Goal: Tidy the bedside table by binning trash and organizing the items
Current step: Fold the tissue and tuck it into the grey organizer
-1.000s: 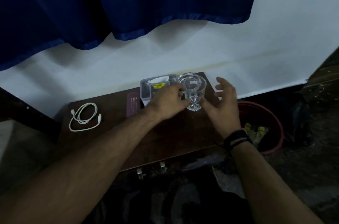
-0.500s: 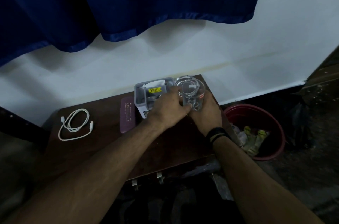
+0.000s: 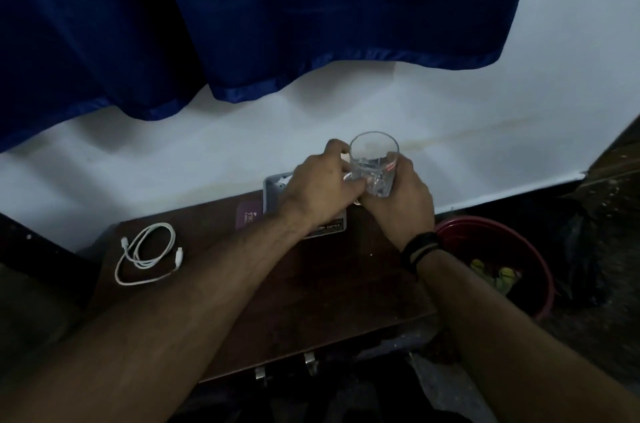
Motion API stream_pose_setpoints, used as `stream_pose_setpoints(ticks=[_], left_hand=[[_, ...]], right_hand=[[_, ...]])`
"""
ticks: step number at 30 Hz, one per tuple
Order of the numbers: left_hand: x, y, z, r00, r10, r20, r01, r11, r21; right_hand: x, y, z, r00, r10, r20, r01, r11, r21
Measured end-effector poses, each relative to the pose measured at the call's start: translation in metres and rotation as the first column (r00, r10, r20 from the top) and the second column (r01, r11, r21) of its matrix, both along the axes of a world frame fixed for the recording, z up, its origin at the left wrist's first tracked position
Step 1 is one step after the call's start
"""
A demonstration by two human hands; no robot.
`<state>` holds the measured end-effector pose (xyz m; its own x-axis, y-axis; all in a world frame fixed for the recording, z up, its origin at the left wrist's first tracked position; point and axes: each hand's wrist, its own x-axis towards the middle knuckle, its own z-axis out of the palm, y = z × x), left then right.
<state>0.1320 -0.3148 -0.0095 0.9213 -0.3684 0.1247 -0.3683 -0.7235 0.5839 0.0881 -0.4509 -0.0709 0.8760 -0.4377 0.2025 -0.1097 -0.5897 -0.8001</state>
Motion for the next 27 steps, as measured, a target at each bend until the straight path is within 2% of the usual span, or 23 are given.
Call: stream_pose_setpoints(ticks=[6, 11, 27], left_hand=[[0.036, -0.002, 0.003, 0.999, 0.029, -0.016, -0.029, 0.999, -0.022], [0.057, -0.006, -0.014, 0.998, 0.059, -0.015, -0.059, 0.998, 0.009], [0.072, -0.007, -0.041, 0.998, 0.034, -0.051, -0.028, 0.993, 0.118]], right_hand=[[0.045, 0.001, 0.011, 0.996, 0.049, -0.078, -0.044, 0.997, 0.06], [0.065, 0.0, -0.001, 0.989, 0.059, -0.138, -0.057, 0.998, 0.017], [0.066, -0.006, -0.018, 0.975, 0.065, -0.214, -0.076, 0.996, -0.046]])
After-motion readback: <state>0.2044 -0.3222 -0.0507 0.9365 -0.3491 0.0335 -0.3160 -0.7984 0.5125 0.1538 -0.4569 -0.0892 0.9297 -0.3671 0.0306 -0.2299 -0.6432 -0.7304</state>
